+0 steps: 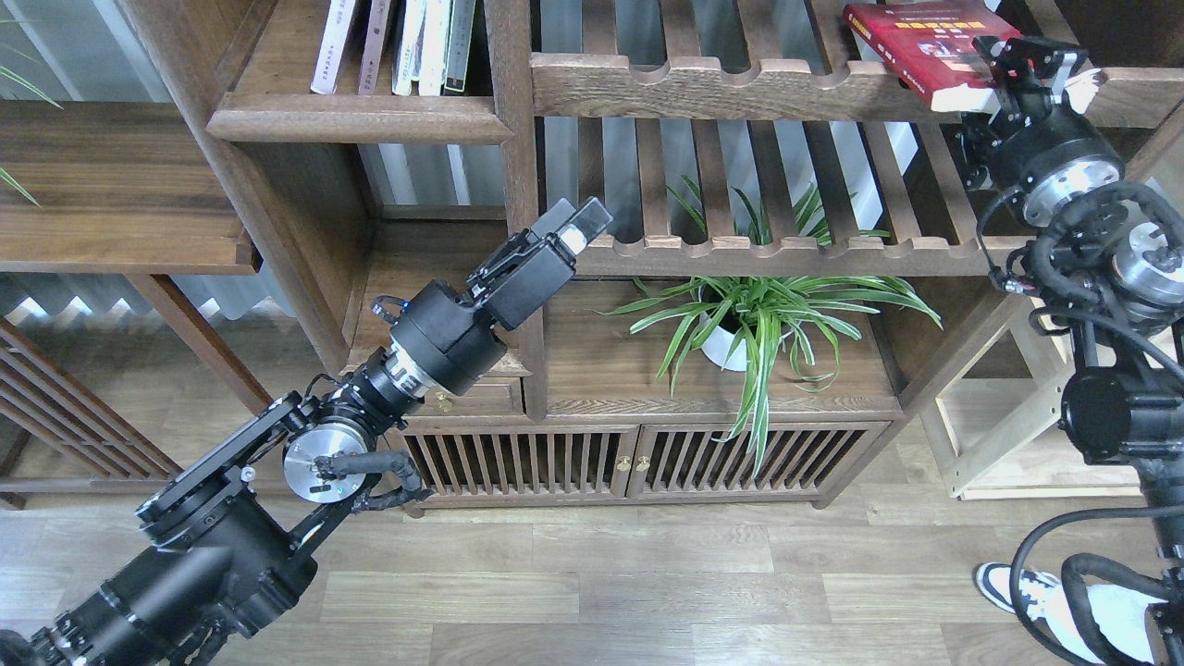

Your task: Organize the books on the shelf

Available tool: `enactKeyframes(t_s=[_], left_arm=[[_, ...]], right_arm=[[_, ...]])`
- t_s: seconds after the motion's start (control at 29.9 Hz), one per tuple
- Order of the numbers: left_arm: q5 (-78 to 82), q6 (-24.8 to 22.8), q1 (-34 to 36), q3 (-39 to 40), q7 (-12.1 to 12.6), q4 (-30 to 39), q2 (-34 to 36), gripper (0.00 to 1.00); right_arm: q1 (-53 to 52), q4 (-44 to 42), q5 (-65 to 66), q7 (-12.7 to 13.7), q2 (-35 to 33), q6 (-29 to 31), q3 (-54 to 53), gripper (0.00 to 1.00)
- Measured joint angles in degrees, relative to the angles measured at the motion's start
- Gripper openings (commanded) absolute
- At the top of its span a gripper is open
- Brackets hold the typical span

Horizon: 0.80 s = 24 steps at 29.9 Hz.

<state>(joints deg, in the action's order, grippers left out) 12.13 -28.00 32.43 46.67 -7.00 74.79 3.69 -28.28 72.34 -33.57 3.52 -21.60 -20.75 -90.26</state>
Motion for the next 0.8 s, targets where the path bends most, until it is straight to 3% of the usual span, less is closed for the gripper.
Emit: enactKeyframes(t_s=[0.47,0.74,0.8], left_arm=[[0.0,0.0,-0.04,0.1,-0.04,0.0,0.05,0.99],[-0.09,0.0,-0.02,0.79,-0.04,0.0,0.25,0.99],[-0.1,0.0,-0.02,0.83,-0.04,0.0,0.44,0.99]], right_arm=[[-0.02,-0.19,-0.01,-1.16,2.84,0.21,-0.93,0.24],[-0.1,-0.19,-0.09,-1.63,5.79,0.43,-2.67,0.14],[-0.1,-0.19,-0.09,-1.85,6.05,0.7,-2.82,0.07]])
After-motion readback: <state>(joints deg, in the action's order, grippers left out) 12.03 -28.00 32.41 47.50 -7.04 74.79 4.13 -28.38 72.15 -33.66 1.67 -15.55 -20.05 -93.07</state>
